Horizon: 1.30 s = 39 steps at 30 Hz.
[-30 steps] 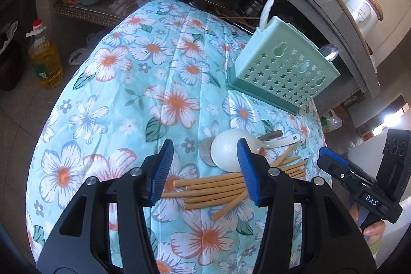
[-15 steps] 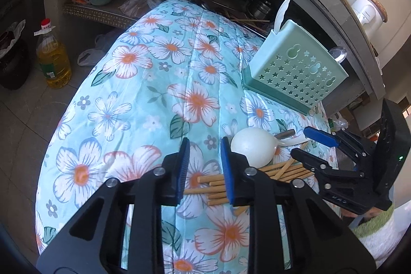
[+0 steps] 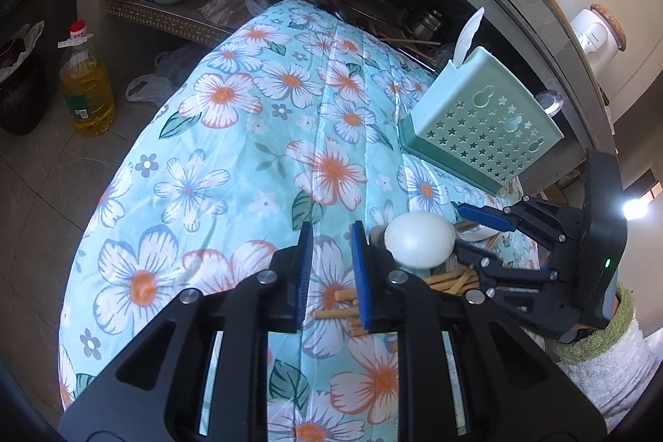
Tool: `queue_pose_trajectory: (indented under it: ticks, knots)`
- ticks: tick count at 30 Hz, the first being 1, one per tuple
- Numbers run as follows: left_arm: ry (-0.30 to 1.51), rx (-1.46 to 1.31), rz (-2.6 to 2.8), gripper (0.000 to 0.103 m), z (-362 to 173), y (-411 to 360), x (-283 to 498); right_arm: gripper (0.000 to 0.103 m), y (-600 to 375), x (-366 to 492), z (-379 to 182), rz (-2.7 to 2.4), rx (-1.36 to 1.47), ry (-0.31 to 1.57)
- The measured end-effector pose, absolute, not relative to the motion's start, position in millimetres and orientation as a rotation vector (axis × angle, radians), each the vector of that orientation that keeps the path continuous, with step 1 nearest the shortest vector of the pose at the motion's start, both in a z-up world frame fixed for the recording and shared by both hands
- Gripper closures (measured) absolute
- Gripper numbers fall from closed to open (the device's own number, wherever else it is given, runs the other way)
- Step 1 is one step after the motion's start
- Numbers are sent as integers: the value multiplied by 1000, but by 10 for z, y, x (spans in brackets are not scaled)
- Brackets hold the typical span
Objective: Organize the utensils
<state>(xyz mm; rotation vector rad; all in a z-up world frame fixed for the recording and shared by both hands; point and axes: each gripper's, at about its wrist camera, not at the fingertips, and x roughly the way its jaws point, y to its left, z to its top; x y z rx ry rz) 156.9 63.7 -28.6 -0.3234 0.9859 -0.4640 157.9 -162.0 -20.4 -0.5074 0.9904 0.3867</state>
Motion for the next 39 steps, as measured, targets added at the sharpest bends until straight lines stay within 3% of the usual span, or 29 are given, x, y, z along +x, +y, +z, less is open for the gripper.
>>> queue_pose_trajectory:
  ticks: [6,15,17,20,39]
  knots:
    - [993,-328,-466,86,-310,662,1587,71,-1695,1788,-151,369,-369,995]
    - [999,-337,-465,86,-331,678,1582,71,-1402,1832,-206,414,-459,977]
    - [1006,-341,-472,86,-346,670,1584,87,-1350,1796,-200,409,-486,951]
    - [1013,-352,-490,86,-361,659,1584,97,-1342,1757,-164,369,-511,904]
    - [1251,-527,-610,86,-821,244,1966,98,-2490,1042,792,-57,-35,538]
